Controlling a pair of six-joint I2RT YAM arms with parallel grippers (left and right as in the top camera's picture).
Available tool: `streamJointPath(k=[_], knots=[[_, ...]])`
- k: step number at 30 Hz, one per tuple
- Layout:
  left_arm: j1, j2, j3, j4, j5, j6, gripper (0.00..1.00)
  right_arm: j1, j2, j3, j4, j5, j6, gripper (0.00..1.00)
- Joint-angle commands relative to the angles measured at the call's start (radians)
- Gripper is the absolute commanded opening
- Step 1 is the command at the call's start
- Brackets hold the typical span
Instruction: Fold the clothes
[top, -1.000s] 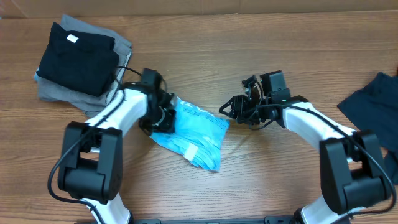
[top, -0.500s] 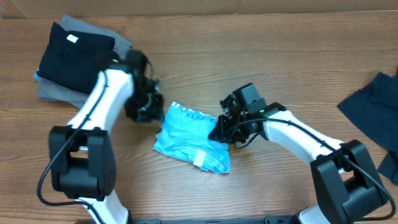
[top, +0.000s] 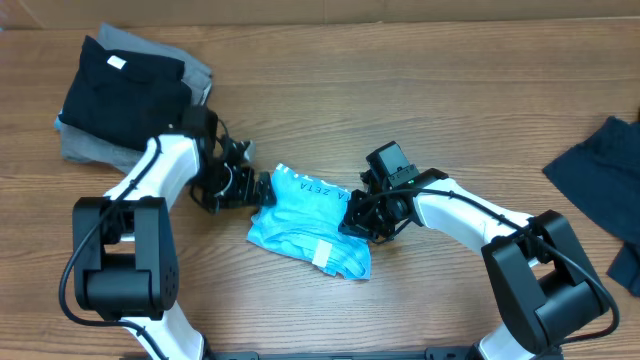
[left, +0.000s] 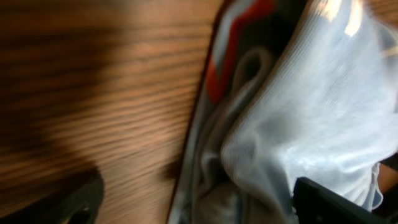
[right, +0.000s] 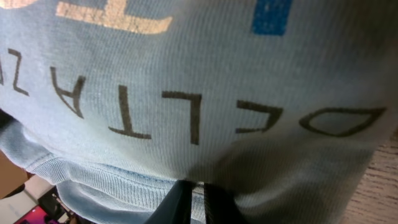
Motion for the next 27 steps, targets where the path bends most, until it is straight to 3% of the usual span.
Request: streamJointPath(k=[1,7,10,12,13,18,22,27], knots=[[-0.009,0.01,-0.061,0.039,0.138,0.04,1.0,0.001,0.005,-0.008,0.0,0.021,0.011,0.12],[-0.066,0.043,-0.099,0.085,0.243,0.001,0.99,0.001,0.005,-0.008,0.002,0.018,0.012,0.12],[-0.148,0.092,-0.1,0.087,0.242,-0.022,0.9,0.001,0.005,-0.008,0.005,0.018,0.012,0.12],[-0.186,0.122,-0.1,0.087,0.241,-0.024,0.76,0.001,0.005,-0.008,0.004,0.018,0.012,0.12],[-0.203,0.139,-0.1,0.087,0.231,-0.024,0.57,0.001,0.005,-0.008,0.004,0.018,0.012,0.11],[-0.204,0.149,-0.098,0.081,0.204,-0.018,0.04,0.001,0.002,-0.006,-0.003,0.014,0.011,0.1],[-0.158,0.146,-0.058,0.023,0.205,-0.011,0.04,-0.008,-0.056,0.002,-0.047,0.051,0.007,0.09],[-0.056,0.123,0.125,-0.199,0.246,0.069,0.04,-0.063,-0.204,0.077,-0.23,0.172,-0.074,0.1]])
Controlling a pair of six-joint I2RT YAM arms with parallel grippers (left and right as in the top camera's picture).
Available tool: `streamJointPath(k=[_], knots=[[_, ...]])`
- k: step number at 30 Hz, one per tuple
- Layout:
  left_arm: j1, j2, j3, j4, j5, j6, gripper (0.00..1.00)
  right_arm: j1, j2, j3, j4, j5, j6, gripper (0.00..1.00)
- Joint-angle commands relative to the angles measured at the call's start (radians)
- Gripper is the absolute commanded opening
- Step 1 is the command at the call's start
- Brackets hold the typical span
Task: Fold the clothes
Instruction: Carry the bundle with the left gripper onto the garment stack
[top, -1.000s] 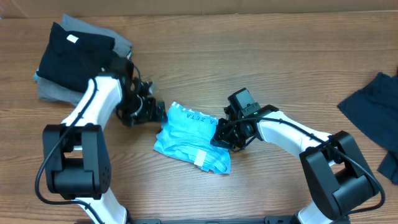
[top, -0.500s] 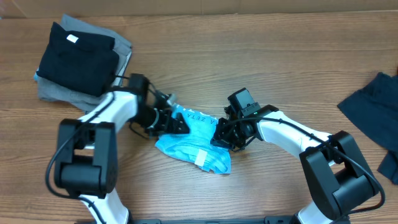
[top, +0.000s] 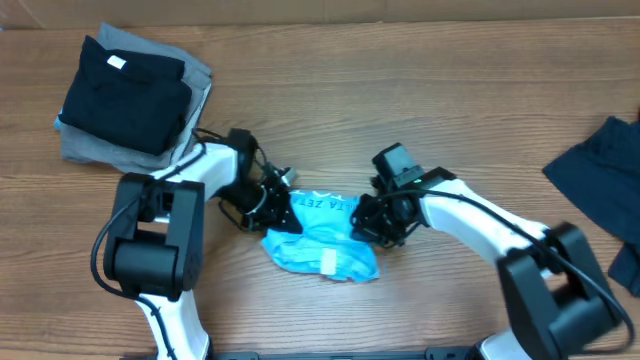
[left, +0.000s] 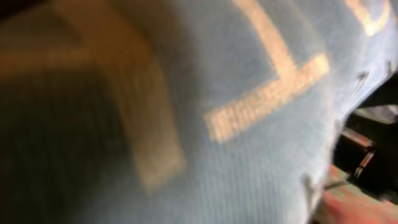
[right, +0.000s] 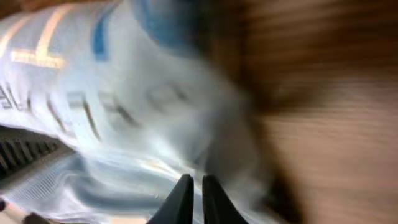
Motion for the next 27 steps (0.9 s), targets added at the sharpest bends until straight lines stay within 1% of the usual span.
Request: streamJointPath(k=[1,4,6,7,8,10,12,15,16,19,20,22,23,24,25,26,27], knots=[[0.087,-0.014,0.167,-0.113,-0.006,0.077,0.04,-0.048,-0.146,0.086,-0.07,0.116,-0.076,0.11],[0.146,-0.053,0.351,-0.225,0.006,0.096,0.04,-0.078,-0.218,0.124,-0.119,0.158,-0.092,0.12],[0.185,-0.071,0.485,-0.275,0.005,0.093,0.04,-0.093,-0.253,0.129,-0.118,0.158,-0.099,0.13],[0.224,-0.078,0.593,-0.289,0.0,0.071,0.04,-0.101,-0.275,0.129,-0.116,0.164,-0.099,0.13],[0.254,-0.079,0.664,-0.278,-0.014,0.05,0.04,-0.104,-0.282,0.129,-0.117,0.169,-0.098,0.13],[0.302,-0.079,0.746,-0.228,-0.059,0.005,0.04,-0.104,-0.284,0.129,-0.121,0.169,-0.098,0.13],[0.35,-0.079,0.778,-0.143,-0.086,-0.047,0.04,-0.104,-0.283,0.129,-0.135,0.169,-0.098,0.13],[0.43,-0.069,0.779,-0.005,-0.101,-0.109,0.04,-0.104,-0.283,0.129,-0.158,0.169,-0.098,0.13],[0.477,-0.052,0.779,0.056,-0.127,-0.131,0.04,-0.104,-0.283,0.129,-0.173,0.169,-0.098,0.13],[0.538,-0.016,0.779,0.113,-0.201,-0.163,0.04,-0.104,-0.283,0.129,-0.198,0.169,-0.098,0.13],[0.577,0.016,0.779,0.112,-0.228,-0.198,0.04,-0.104,-0.283,0.129,-0.213,0.169,-0.098,0.13],[0.613,0.045,0.779,0.085,-0.238,-0.212,0.06,-0.104,-0.283,0.129,-0.225,0.169,-0.098,0.13],[0.631,0.058,0.779,0.07,-0.252,-0.221,0.17,-0.104,-0.283,0.129,-0.229,0.169,-0.098,0.13],[0.649,0.071,0.779,0.057,-0.277,-0.245,0.43,-0.104,-0.283,0.129,-0.23,0.169,-0.098,0.13],[0.663,0.082,0.779,0.047,-0.294,-0.264,0.88,-0.104,-0.283,0.129,-0.23,0.169,-0.098,0.13],[0.679,0.09,0.779,0.036,-0.306,-0.272,1.0,-0.104,-0.283,0.129,-0.23,0.169,-0.098,0.13],[0.696,0.094,0.779,0.023,-0.309,-0.271,1.0,-0.104,-0.283,0.129,-0.23,0.169,-0.098,0.13]])
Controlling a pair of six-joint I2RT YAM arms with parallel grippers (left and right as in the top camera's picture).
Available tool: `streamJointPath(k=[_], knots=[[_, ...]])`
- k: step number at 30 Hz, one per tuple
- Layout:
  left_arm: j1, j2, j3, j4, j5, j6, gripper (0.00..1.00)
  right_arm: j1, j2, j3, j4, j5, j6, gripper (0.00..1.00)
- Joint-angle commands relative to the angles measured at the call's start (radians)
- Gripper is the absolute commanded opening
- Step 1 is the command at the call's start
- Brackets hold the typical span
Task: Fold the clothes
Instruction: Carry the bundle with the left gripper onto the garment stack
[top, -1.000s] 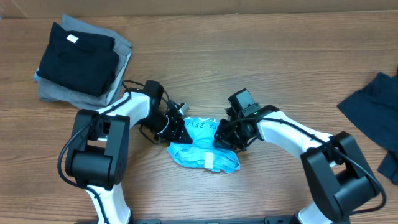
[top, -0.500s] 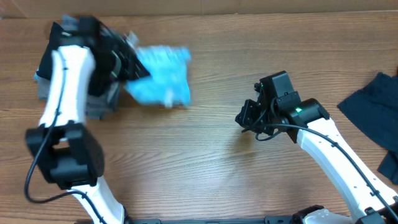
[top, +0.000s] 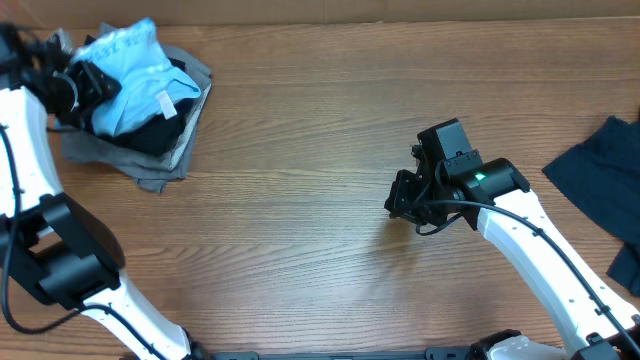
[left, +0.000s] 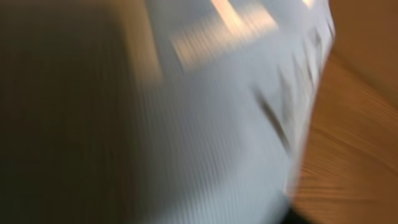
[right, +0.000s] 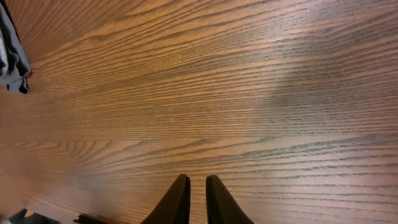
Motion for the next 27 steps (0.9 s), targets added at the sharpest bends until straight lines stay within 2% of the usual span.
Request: streamJointPath(k=[1,7,9,13,17,21,23,27], knots=[[0.067,0.028,0.008,-0.035,-0.057,-0.065,1.0,-0.003,-0.005,0.012,0.0,0.01,-0.007,0.13],[0.187,-0.026,0.08,-0.184,-0.052,-0.08,1.0,-0.003,-0.005,0.012,-0.006,0.011,-0.012,0.15],[0.225,-0.064,0.124,-0.229,-0.008,-0.079,1.0,-0.003,-0.006,0.013,-0.005,0.03,-0.015,0.15],[0.259,-0.163,0.209,-0.304,0.12,0.029,1.0,-0.003,-0.037,0.022,0.003,0.083,-0.034,0.16],[0.223,-0.292,0.255,-0.406,0.161,0.145,1.0,-0.003,-0.113,0.095,0.003,0.108,-0.108,0.17],[0.105,-0.446,0.256,-0.49,0.163,0.258,1.0,-0.003,-0.224,0.234,-0.003,0.13,-0.214,0.22],[0.026,-0.513,0.256,-0.519,0.162,0.303,1.0,-0.003,-0.268,0.288,-0.002,0.136,-0.262,0.28],[-0.188,-0.657,0.256,-0.58,0.019,0.317,1.0,-0.003,-0.37,0.378,-0.002,0.185,-0.337,0.6]])
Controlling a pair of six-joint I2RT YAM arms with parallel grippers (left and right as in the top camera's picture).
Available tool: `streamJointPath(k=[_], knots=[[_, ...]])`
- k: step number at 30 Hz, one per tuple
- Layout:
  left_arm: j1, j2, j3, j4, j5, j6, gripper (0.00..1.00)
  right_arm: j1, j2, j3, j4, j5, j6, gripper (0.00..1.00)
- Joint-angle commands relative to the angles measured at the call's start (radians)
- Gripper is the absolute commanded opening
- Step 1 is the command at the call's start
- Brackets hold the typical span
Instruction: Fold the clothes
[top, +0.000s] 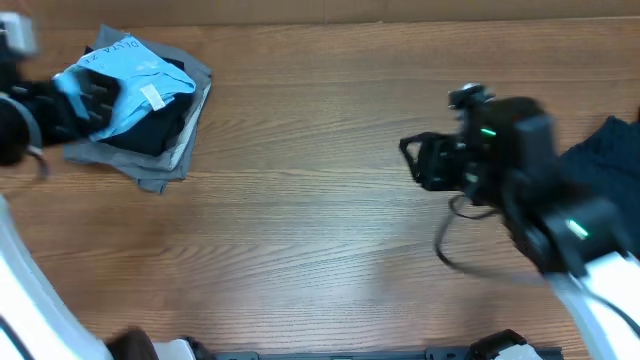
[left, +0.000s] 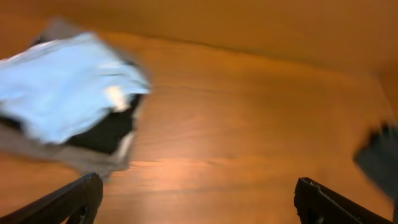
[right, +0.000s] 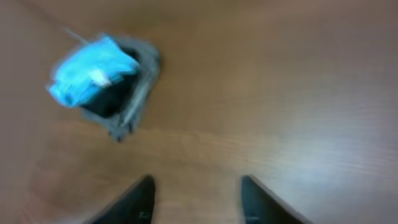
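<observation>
A folded light blue shirt lies on top of a stack at the table's far left, over a black garment and a grey one. My left gripper hangs blurred at the stack's left side. In the left wrist view it is open and empty, with the blue shirt well off at the upper left. My right gripper is raised over the table's right half. In its own view it is open and empty, with the stack far off.
A crumpled dark blue garment lies at the table's right edge, and shows as a dark patch in the left wrist view. Bare wooden table stretches between the stack and that garment.
The blue shirt, held over the stack by my left gripper, now lies on it. The left gripper has let go and drawn back. My right gripper has opened and moved up and right.
Both grippers were on the blue shirt at mid-table. Then the shirt was bunched smaller between them. Then my left gripper had it at the stack, while the right stood shut over bare wood. Now the shirt tops the stack and both grippers are open.
</observation>
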Motion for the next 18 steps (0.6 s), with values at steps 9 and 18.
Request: streamJointPath(k=[9,18], knots=[[-0.503,-0.282,0.008,-0.143,-0.401,-0.126,1.0,-0.003,-0.272,0.096,-0.048,0.076,-0.101,1.0],[-0.528,-0.318,-0.006,-0.144,-0.414,-0.133,1.0,-0.003,-0.291,0.095,-0.269,0.076,-0.09,1.0]])
